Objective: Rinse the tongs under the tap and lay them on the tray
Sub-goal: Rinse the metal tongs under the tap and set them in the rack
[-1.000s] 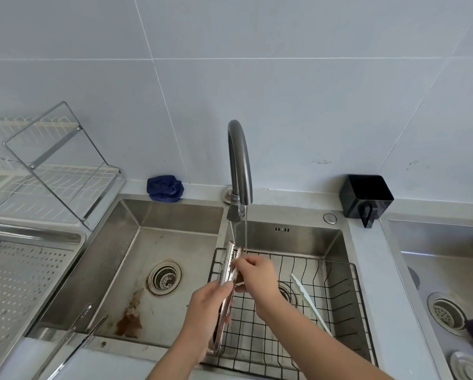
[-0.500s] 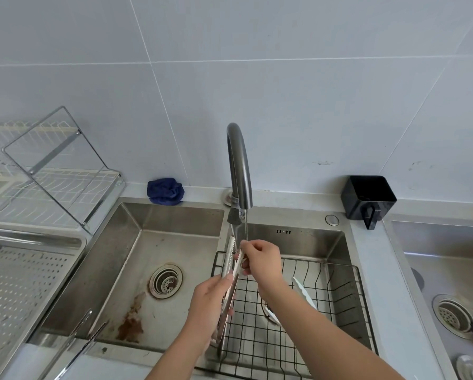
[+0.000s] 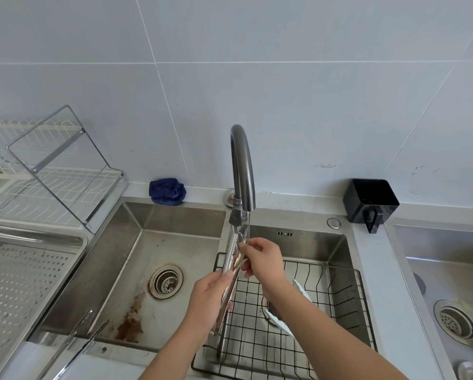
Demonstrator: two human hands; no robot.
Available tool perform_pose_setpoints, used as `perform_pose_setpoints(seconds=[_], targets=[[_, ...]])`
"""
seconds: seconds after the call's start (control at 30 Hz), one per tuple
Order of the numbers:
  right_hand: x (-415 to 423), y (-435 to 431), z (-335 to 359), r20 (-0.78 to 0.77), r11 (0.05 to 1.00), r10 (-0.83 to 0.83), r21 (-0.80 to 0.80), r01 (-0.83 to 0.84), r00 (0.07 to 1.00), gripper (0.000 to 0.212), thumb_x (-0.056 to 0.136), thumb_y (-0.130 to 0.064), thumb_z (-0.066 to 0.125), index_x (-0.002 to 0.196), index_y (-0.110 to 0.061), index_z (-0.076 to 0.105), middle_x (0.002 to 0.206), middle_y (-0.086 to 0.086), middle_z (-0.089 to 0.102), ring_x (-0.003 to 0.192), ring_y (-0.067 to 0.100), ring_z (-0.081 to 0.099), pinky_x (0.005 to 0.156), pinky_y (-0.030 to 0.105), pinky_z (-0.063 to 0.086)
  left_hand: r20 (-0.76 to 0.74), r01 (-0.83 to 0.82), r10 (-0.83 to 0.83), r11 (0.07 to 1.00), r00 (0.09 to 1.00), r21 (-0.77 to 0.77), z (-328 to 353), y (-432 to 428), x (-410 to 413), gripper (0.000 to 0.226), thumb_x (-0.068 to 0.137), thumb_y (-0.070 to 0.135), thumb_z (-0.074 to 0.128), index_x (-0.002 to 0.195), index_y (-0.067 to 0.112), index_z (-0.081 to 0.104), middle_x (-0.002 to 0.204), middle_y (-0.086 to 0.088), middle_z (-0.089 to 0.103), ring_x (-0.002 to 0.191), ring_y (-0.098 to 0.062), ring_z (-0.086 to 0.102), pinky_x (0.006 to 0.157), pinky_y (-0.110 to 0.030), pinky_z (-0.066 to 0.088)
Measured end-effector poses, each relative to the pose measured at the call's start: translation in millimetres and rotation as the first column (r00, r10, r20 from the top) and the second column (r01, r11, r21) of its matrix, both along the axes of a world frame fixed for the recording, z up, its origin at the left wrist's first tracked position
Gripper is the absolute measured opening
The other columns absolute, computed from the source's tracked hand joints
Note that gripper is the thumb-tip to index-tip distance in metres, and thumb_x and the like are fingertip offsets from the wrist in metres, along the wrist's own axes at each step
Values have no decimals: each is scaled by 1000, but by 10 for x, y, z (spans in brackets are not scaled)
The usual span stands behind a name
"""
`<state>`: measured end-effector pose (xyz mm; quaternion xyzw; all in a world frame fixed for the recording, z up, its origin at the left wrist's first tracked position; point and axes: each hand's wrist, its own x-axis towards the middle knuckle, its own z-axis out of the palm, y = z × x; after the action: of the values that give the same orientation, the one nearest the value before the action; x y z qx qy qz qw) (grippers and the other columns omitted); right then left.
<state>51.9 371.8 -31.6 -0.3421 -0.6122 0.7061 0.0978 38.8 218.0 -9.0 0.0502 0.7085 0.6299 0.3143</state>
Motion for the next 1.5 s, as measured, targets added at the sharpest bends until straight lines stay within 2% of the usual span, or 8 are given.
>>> perform_pose_setpoints(seconds=[0.47, 0.7, 0.87, 0.97, 1.1, 1.23, 1.37, 1.5], targets=[[-9, 65, 52, 6, 1000, -10, -17, 10, 1000, 17, 100, -5, 51, 99, -2, 67, 67, 4, 76, 48, 14, 60, 47, 30, 56, -200, 159, -206, 960, 958, -229, -122, -82, -93, 9, 98, 25, 62, 97, 29, 69, 74, -7, 68, 63, -10, 63, 58, -31, 50], [-34, 104, 39, 9, 1000, 8, 13, -8, 1000, 19, 102, -17, 60, 95, -4, 71, 78, 13, 79, 53, 18, 60, 48, 30, 54, -225, 66, -120, 970, 967, -234, -224, -88, -109, 37, 98, 21, 61, 83, 54, 70, 83, -9, 73, 58, -10, 63, 49, -25, 49], [-18, -12, 38, -68, 981, 153, -110, -160, 986, 35, 88, 5, 68, 118, -14, 61, 85, 9, 78, 59, 16, 67, 52, 30, 54, -173, -2, -26, 987, 985, -160, -169, -4, -155, 32, 99, 19, 58, 79, 40, 71, 83, -22, 70, 56, -14, 62, 45, -27, 47], [-60, -43, 67, -22, 993, 114, 25, -114, 993, 7, 96, -10, 62, 103, -7, 62, 78, 13, 78, 49, 20, 61, 42, 30, 49, -151, -18, 2, 994, 989, -105, -128, 53, -139, 27, 99, 13, 57, 93, 35, 73, 84, -22, 72, 58, -16, 65, 46, -28, 50], [-134, 41, 112, -23, 1000, -10, 24, 11, 1000, 22, 104, -22, 53, 96, -6, 66, 79, 14, 78, 44, 15, 57, 40, 26, 44, -152, -26, 13, 996, 988, -82, -112, 105, -84, 23, 99, 12, 58, 103, 30, 72, 88, -20, 73, 61, -17, 66, 48, -30, 51], [-40, -77, 59, -131, 987, 83, -122, -99, 988, 15, 100, -13, 61, 115, -14, 65, 83, 5, 75, 55, 12, 55, 49, 26, 45, -34, -93, 93, 996, 995, 0, -106, 68, -134, 18, 99, 7, 56, 104, 12, 73, 82, -21, 74, 56, -20, 62, 41, -29, 47], [-82, -5, 141, -143, 947, 21, -314, -65, 989, 46, 107, -46, 44, 87, -11, 66, 65, 6, 61, 52, 16, 50, 49, 28, 42, 132, -100, 85, 989, 988, 108, -145, 13, -124, 20, 102, 14, 53, 104, 3, 70, 77, -21, 68, 52, -26, 58, 41, -28, 43], [-93, -78, 177, -337, 797, -63, -583, -156, 939, 25, 106, -26, 49, 93, -11, 64, 76, 5, 61, 69, 20, 59, 70, 34, 52, 176, -90, 78, 994, 981, 60, -171, 66, -131, 31, 104, 31, 50, 98, 4, 64, 66, -17, 63, 42, -25, 53, 38, -27, 42]])
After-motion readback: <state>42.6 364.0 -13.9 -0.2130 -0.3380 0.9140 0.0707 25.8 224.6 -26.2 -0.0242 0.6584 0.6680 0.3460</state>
